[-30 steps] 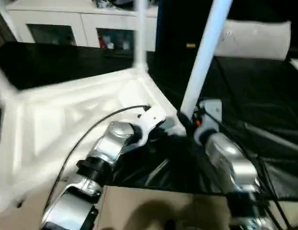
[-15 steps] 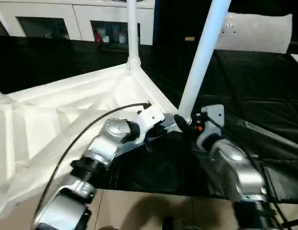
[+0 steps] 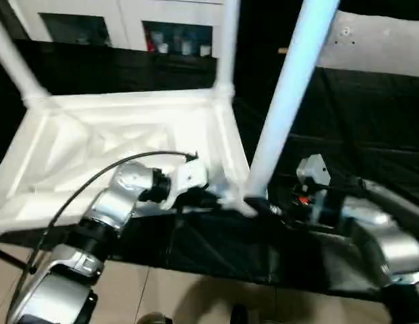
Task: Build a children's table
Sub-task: Rotate leg to tighten
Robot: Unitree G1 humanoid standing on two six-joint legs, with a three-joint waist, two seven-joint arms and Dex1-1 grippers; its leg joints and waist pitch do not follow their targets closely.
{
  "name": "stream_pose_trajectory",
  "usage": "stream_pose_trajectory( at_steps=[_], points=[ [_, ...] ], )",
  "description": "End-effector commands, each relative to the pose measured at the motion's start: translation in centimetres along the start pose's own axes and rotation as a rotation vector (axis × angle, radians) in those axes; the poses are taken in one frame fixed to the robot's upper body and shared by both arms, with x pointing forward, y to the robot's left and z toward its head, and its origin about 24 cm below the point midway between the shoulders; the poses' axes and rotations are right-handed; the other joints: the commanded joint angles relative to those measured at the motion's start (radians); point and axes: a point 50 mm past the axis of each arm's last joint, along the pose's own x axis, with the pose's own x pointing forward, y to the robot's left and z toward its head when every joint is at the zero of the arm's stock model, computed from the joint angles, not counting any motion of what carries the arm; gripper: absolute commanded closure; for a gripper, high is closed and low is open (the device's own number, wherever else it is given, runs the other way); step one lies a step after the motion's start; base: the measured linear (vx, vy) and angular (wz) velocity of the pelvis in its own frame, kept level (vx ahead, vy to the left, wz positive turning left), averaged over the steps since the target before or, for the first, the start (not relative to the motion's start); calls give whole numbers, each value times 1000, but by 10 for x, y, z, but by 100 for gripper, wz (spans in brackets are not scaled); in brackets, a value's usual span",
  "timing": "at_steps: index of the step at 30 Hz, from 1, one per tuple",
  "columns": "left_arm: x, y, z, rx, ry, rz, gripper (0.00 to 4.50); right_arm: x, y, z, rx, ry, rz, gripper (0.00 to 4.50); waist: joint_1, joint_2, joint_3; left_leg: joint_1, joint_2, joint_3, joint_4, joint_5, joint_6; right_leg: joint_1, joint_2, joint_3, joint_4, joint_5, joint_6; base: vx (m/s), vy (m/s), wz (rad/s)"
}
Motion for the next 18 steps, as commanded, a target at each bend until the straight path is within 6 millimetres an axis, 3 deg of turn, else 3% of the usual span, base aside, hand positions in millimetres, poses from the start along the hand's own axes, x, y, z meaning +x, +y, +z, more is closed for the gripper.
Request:
stream_pose_trajectory(
  at_steps=[1, 4, 7, 10, 11, 14, 18],
  points=[
    [8, -8, 3, 67, 33, -172, 450, 0, 1, 3, -27, 18, 122, 33, 1, -19, -72, -10, 52, 1, -53, -34, 171, 73, -72, 69, -64, -271, -188, 0, 0, 0],
    [8, -9, 4, 78, 35, -204, 450, -1, 1, 3, -32, 37, 169, 69, 15, -16, -73, -4, 59, 4, -54, -49, 139, 68, -72, 71, -64, -284, -191, 0, 0, 0],
    [8, -11, 6, 100, 39, -261, 450, -1, 1, 3, -42, 70, 245, 106, 19, -19, -78, -8, 62, 8, -52, -31, 139, 71, -71, 72, -50, -224, -208, 0, 0, 0],
    [8, -12, 6, 112, 45, -284, 450, -1, 2, 3, -38, 76, 278, 117, 25, -19, -81, -10, 62, 11, -49, -18, 140, 73, -73, 73, -45, -201, -213, 0, 0, 0],
    [9, -12, 6, 120, 48, -301, 450, 0, 2, 4, -36, 78, 306, 125, 26, -26, -83, -11, 62, 11, -48, -12, 142, 74, -73, 73, -44, -193, -212, 0, 0, 0],
    [9, -13, 6, 126, 51, -313, 450, 0, 4, 4, -30, 81, 342, 154, 33, -27, -84, -12, 62, 12, -45, 3, 143, 73, -74, 74, -40, -179, -211, 0, 0, 0],
    [9, -13, 6, 130, 52, -321, 450, 0, 5, 3, -29, 87, 373, 190, 42, -29, -80, -13, 59, 14, -45, -28, 120, 72, -73, 74, -46, -236, -193, 0, 0, 0]
  ],
)
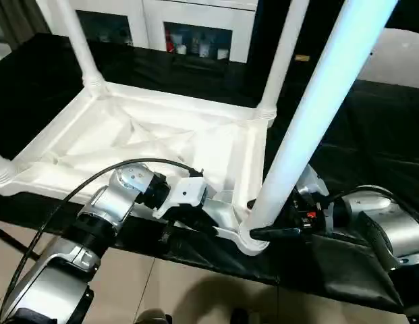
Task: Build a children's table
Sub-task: Rotate leg to tighten
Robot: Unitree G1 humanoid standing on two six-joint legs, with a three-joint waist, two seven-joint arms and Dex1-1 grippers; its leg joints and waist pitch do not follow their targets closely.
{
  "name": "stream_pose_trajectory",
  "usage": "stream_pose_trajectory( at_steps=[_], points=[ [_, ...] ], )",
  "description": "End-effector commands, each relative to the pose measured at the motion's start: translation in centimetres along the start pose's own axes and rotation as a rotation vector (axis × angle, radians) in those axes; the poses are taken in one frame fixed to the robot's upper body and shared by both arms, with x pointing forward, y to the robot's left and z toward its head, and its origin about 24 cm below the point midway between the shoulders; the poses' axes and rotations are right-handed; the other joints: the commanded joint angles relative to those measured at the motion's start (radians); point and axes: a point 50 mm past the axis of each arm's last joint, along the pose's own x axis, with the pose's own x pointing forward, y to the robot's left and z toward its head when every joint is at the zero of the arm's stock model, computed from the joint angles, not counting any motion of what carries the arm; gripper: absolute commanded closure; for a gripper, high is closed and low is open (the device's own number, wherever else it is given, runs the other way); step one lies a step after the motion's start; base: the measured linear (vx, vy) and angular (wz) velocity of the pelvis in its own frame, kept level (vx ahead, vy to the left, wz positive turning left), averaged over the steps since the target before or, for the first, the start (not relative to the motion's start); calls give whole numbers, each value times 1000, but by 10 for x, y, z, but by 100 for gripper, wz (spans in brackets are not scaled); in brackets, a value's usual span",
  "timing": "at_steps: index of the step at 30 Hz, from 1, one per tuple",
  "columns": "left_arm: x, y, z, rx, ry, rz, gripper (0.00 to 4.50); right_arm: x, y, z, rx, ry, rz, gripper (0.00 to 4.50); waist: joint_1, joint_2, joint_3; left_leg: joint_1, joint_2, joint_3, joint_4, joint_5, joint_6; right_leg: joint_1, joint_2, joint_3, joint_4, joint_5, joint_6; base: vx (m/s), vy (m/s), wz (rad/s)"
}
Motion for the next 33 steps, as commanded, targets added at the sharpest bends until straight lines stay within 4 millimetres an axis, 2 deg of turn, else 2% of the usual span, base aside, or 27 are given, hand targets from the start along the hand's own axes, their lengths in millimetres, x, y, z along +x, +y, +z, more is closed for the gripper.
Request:
stream_pose_trajectory(
  at_steps=[1, 5, 12, 17, 20, 22, 23, 24, 25, 26, 27, 28, 29, 31, 33],
  points=[
    [7, -2, 3, 38, 35, -97, 450, -4, -1, 1, -2, 4, 5, 198, -3, -14, -80, -9, 48, -4, -63, -34, 117, 72, -71, 68, -62, -247, -192, 0, 0, 0],
    [6, -2, 2, 39, 39, -96, 450, -2, 1, -1, 3, 4, 29, 228, -3, -15, -78, -8, 48, -5, -65, -58, 95, 71, -69, 67, -68, -304, -164, 0, 0, 0],
    [6, -2, 0, 32, 37, -88, 450, 0, 5, -2, 12, 1, 46, 246, -3, -13, -78, -10, 47, -5, -64, -46, 98, 72, -68, 67, -65, -271, -167, 0, 0, 0],
    [9, 3, 2, -43, -19, 16, 450, 11, 10, -5, 83, -74, -27, 248, -1, -15, -76, -11, 48, -5, -66, -46, 95, 73, -68, 68, -65, -270, -169, 0, 0, 0],
    [11, 7, 1, -74, -19, 81, 450, 18, 9, -6, 118, -114, -100, 248, -7, -16, -71, -8, 42, -7, -70, -91, 72, 71, -67, 65, -80, -374, -131, 0, 0, 0],
    [16, 15, 1, -139, -32, 196, 450, 32, 6, -10, 142, -140, -245, 248, -12, -13, -57, 3, 36, -5, -72, -146, 44, 56, -68, 60, -106, -520, -80, 0, 0, 0],
    [17, 16, 1, -151, -35, 214, 450, 35, 5, -11, 144, -143, -268, 248, -16, -15, -56, 4, 33, -7, -73, -162, 35, 59, -68, 55, -113, -573, -61, 0, 0, 0],
    [17, 16, 1, -151, -35, 214, 450, 35, 5, -11, 144, -143, -268, 248, -23, -17, -56, 0, 27, -11, -73, -172, 25, 66, -69, 47, -123, -639, -24, 0, 0, 0],
    [21, 24, 8, -185, -87, 295, 450, 46, 1, -12, 195, -169, -377, 248, -31, -13, -55, 6, 30, -12, -74, -183, 23, 59, -68, 47, -129, -647, -13, 0, 0, 0],
    [21, 24, 8, -185, -87, 295, 450, 46, 1, -12, 195, -169, -377, 248, -31, -13, -55, 6, 30, -12, -74, -183, 23, 59, -68, 47, -129, -647, -13, 0, 0, 0],
    [27, 32, 15, -215, -115, 384, 450, 58, -4, -13, 248, -199, -488, 248, -48, -9, -56, -3, 36, -20, -80, -195, 18, 68, -68, 40, -127, -622, -15, 0, 0, 0],
    [30, 36, 17, -230, -124, 421, 450, 63, -6, -12, 264, -210, -529, 248, -59, -10, -55, -5, 38, -25, -83, -213, 8, 67, -68, 35, -129, -609, -16, 0, 0, 0],
    [31, 37, 19, -239, -128, 440, 450, 65, -7, -12, 271, -215, -548, 248, -64, -11, -55, -4, 37, -26, -83, -227, 8, 66, -68, 33, -132, -617, -12, 0, 0, 0],
    [38, 46, 25, -275, -140, 534, 450, 77, -14, -9, 312, -247, -652, 249, -75, -6, -53, 8, 35, -25, -81, -259, 20, 59, -72, 34, -139, -623, -20, 0, 0, 0],
    [43, 54, 31, -311, -147, 636, 450, 86, -23, -7, 375, -275, -769, 249, -86, -5, -54, 3, 38, -28, -85, -266, 20, 61, -72, 33, -137, -601, -36, 0, 0, 0]
  ],
)
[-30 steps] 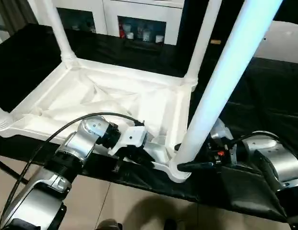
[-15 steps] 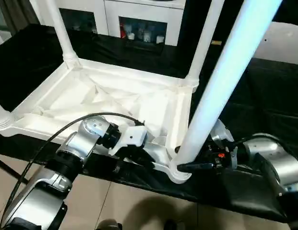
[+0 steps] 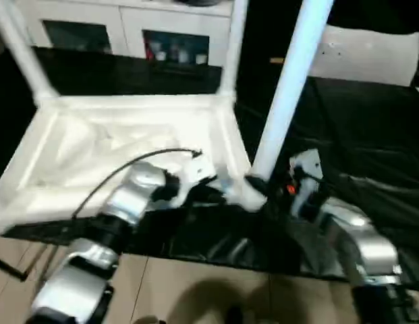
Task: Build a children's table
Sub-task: Rotate leg to tighten
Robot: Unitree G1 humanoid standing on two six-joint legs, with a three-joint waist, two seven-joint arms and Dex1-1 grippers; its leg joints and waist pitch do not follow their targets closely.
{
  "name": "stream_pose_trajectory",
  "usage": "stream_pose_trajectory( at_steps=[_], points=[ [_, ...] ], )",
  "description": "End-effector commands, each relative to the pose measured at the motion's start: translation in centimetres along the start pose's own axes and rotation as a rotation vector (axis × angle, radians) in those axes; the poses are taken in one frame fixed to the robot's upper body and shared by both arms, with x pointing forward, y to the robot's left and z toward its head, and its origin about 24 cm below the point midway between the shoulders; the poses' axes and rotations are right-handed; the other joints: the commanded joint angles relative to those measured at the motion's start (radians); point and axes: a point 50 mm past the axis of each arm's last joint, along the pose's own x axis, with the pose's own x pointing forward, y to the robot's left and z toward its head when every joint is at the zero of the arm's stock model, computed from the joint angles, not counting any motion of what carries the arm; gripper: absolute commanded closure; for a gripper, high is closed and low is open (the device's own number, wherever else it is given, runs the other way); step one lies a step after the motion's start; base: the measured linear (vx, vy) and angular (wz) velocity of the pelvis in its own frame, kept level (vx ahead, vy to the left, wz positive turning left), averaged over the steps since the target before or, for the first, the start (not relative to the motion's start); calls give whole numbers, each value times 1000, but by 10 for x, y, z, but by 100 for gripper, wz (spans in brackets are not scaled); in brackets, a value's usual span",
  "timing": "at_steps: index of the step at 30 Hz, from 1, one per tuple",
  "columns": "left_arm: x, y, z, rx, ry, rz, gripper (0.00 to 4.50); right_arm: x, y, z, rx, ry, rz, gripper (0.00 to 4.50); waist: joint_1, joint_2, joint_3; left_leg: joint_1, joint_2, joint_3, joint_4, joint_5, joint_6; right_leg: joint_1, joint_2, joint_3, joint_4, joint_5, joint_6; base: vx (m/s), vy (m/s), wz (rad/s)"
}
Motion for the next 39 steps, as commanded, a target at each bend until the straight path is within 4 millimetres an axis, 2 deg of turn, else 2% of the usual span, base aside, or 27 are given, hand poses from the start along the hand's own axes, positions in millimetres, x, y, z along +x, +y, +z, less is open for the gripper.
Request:
stream_pose_trajectory(
  at_steps=[1, 3, 4, 5, 6, 7, 8, 9, 10, 12, 14, 16, 17, 19, 21, 24, 26, 27, 29, 31, 33, 34, 36, 39],
  points=[
    [26, -4, 31, -44, -125, 133, 450, 29, 45, -17, 116, 64, 99, 249, -2, 0, -52, -4, 37, -28, -85, -273, 29, 40, -71, 39, -102, -592, -44, 0, 0, 0],
    [29, -3, 35, -51, -125, 178, 450, 34, 45, -15, 126, 60, 37, 249, -6, -3, -53, -3, 36, -28, -86, -277, 37, 41, -73, 43, -102, -569, -52, 0, 0, 0],
    [31, -2, 39, -49, -125, 220, 450, 40, 44, -14, 139, 54, -25, 249, -11, 1, -52, -7, 37, -27, -89, -263, 46, 41, -71, 50, -95, -523, -75, 0, 0, 0],
    [31, -2, 39, -49, -125, 220, 450, 40, 44, -14, 139, 54, -25, 249, -12, 0, -52, -8, 37, -27, -90, -267, 49, 41, -70, 50, -94, -519, -78, 0, 0, 0],
    [34, -2, 44, -45, -127, 266, 450, 46, 41, -12, 174, 51, -138, 249, -10, 0, -52, -4, 35, -24, -88, -258, 55, 39, -72, 55, -95, -509, -83, 0, 0, 0],
    [35, -2, 45, -43, -127, 270, 450, 47, 41, -12, 178, 51, -154, 249, -12, 2, -53, -5, 35, -24, -89, -253, 56, 38, -72, 59, -90, -496, -93, 0, 0, 0],
    [35, -3, 46, -35, -127, 269, 450, 48, 40, -11, 181, 47, -180, 249, -12, -1, -55, -9, 34, -24, -90, -235, 59, 43, -72, 58, -89, -482, -96, 0, 0, 0],
    [36, -4, 47, -28, -126, 265, 450, 50, 40, -10, 187, 35, -192, 249, -9, 2, -54, -7, 34, -23, -89, -229, 62, 43, -72, 59, -88, -473, -99, 0, 0, 0],
    [36, -5, 46, -12, -120, 249, 450, 50, 41, -8, 182, 16, -184, 214, -8, 1, -57, -11, 35, -21, -89, -202, 71, 46, -72, 63, -82, -426, -110, 0, 0, 0],
    [34, -6, 42, 6, -109, 226, 450, 48, 40, -6, 169, -4, -178, 176, -6, 1, -60, -12, 37, -19, -89, -168, 81, 47, -71, 68, -72, -357, -133, 0, 0, 0],
    [32, -7, 40, 17, -104, 213, 450, 46, 39, -6, 169, -16, -176, 176, -3, 1, -62, -9, 38, -15, -87, -146, 94, 45, -70, 71, -67, -315, -155, 0, 0, 0],
    [30, -6, 37, 20, -98, 210, 450, 44, 37, -6, 163, -20, -181, 161, -3, 1, -63, -15, 36, -15, -85, -132, 104, 49, -70, 73, -61, -298, -174, 0, 0, 0],
    [27, -5, 34, 24, -91, 200, 450, 41, 34, -5, 146, -31, -175, 145, -4, 0, -65, -15, 36, -13, -84, -124, 106, 50, -69, 73, -60, -289, -178, 0, 0, 0],
    [21, -5, 27, 42, -78, 171, 450, 35, 28, -4, 110, -45, -152, 131, -2, 0, -66, -21, 35, -14, -83, -101, 116, 55, -69, 74, -54, -257, -185, 0, 0, 0],
    [13, -7, 17, 113, -70, 94, 450, 18, 17, 0, 48, -61, -78, 114, 3, 0, -67, -22, 34, -14, -81, -81, 136, 61, -67, 74, -52, -223, -184, 0, 0, 0],
    [9, -9, 12, 124, -66, 55, 450, 12, 13, 2, 23, -67, -43, 91, 1, 0, -69, -23, 35, -11, -78, -48, 155, 59, -67, 76, -43, -173, -208, 0, 0, 0],
    [2, -10, 3, 147, -49, 1, 450, -2, 5, 8, -42, -67, 33, 72, 3, -1, -73, -23, 36, -11, -74, -26, 162, 59, -66, 77, -35, -139, -221, 0, 0, 0],
    [-1, -11, -1, 162, -42, -37, 450, -9, 1, 12, -89, -61, 88, 48, 7, 0, -69, -21, 37, -8, -73, -29, 171, 54, -63, 78, -36, -137, -223, 0, 0, 0],
    [-6, -13, -4, 170, -50, -99, 450, -20, -5, 14, -172, -28, 173, 48, 14, -3, -67, -23, 35, -7, -73, -56, 175, 59, -65, 76, -42, -185, -211, 0, 0, 0],
    [-8, -14, -4, 172, -56, -134, 450, -25, -8, 15, -215, 0, 213, 27, 17, 1, -63, -20, 38, -6, -76, -82, 162, 52, -66, 76, -48, -246, -202, 0, 0, 0],
    [-12, -16, -7, 183, -50, -201, 450, -36, -11, 14, -262, 64, 325, 15, 21, -4, -63, -18, 38, -6, -76, -102, 143, 51, -65, 75, -52, -297, -182, 0, 0, 0],
    [-13, -17, -7, 190, -45, -220, 450, -38, -11, 13, -265, 81, 358, 15, 27, -2, -61, -16, 41, -7, -78, -108, 140, 49, -66, 76, -56, -324, -170, 0, 0, 0],
    [-15, -18, -9, 211, -32, -270, 450, -44, -10, 13, -268, 121, 449, 15, 34, -1, -61, -12, 44, -7, -78, -116, 139, 46, -66, 76, -56, -323, -174, 0, 0, 0],
    [-17, -20, -10, 231, -20, -320, 450, -48, -9, 13, -269, 154, 530, 15, 39, -2, -62, -16, 45, -9, -78, -111, 138, 49, -67, 75, -52, -300, -182, 0, 0, 0]
  ],
)
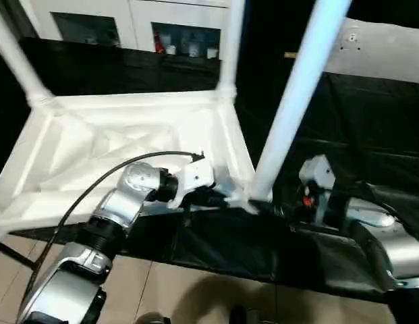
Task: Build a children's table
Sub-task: Rotate leg to tighten
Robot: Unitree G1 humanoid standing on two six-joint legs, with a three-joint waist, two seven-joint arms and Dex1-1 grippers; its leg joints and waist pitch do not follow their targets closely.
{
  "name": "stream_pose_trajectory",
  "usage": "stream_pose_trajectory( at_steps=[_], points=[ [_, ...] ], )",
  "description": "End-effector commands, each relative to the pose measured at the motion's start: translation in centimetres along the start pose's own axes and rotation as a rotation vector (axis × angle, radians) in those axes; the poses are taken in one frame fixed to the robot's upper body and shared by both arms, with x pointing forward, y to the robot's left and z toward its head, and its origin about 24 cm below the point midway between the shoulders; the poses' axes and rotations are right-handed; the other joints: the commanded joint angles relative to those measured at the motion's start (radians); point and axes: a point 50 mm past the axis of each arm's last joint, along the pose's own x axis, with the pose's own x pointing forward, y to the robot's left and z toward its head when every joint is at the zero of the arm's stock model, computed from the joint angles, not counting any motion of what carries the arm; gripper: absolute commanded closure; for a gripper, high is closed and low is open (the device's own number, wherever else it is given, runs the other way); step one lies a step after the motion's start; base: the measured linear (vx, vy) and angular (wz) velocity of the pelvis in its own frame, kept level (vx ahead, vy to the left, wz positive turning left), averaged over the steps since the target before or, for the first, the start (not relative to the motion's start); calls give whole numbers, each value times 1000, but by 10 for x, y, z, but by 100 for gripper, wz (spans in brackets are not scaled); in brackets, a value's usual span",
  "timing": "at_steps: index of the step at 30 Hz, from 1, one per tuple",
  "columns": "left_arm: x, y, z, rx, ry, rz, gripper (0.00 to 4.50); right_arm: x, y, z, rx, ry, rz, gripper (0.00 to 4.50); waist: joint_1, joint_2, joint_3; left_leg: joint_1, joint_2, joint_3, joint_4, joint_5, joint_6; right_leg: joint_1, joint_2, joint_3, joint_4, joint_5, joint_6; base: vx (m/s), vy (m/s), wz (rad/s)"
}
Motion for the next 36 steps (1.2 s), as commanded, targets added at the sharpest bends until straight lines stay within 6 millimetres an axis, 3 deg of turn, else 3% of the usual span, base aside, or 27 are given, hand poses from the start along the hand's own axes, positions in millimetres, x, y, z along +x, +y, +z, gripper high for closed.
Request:
stream_pose_trajectory(
  at_steps=[1, 3, 4, 12, 18, 29, 36],
  points=[
    [7, -11, -3, 34, 19, -149, 450, -1, 7, 3, -13, 11, 138, 15, 2, -10, -63, -7, 48, -9, -65, -116, 123, 66, -69, 66, -72, -310, -180, 0, 0, 0],
    [6, -13, -3, 49, 24, -192, 450, -3, 8, 2, -29, 26, 184, 15, 3, -10, -63, -8, 49, -10, -65, -113, 125, 66, -70, 67, -70, -304, -182, 0, 0, 0],
    [5, -15, -3, 61, 30, -222, 450, -3, 7, 1, -31, 34, 211, 41, 4, -12, -64, -8, 50, -9, -65, -111, 125, 65, -71, 67, -68, -300, -185, 0, 0, 0],
    [3, -22, -4, 113, 65, -356, 450, -2, 8, -3, -4, 66, 347, 98, 26, -11, -69, -8, 56, -7, -61, -61, 132, 68, -72, 65, -53, -219, -216, 0, 0, 0],
    [0, -23, -5, 132, 81, -390, 450, -1, 9, -5, -3, 93, 412, 150, 40, -14, -68, -6, 56, -5, -62, -69, 116, 66, -74, 66, -56, -257, -201, 0, 0, 0],
    [0, -24, -6, 137, 80, -393, 450, 2, 11, -5, -4, 92, 458, 234, 42, -16, -71, -8, 55, -5, -60, -51, 115, 68, -73, 64, -53, -238, -200, 0, 0, 0],
    [3, -21, -7, 85, 49, -315, 450, 9, 20, -5, 80, 18, 413, 244, 43, -17, -72, -7, 55, -5, -62, -67, 103, 69, -73, 64, -58, -277, -185, 0, 0, 0]
  ],
)
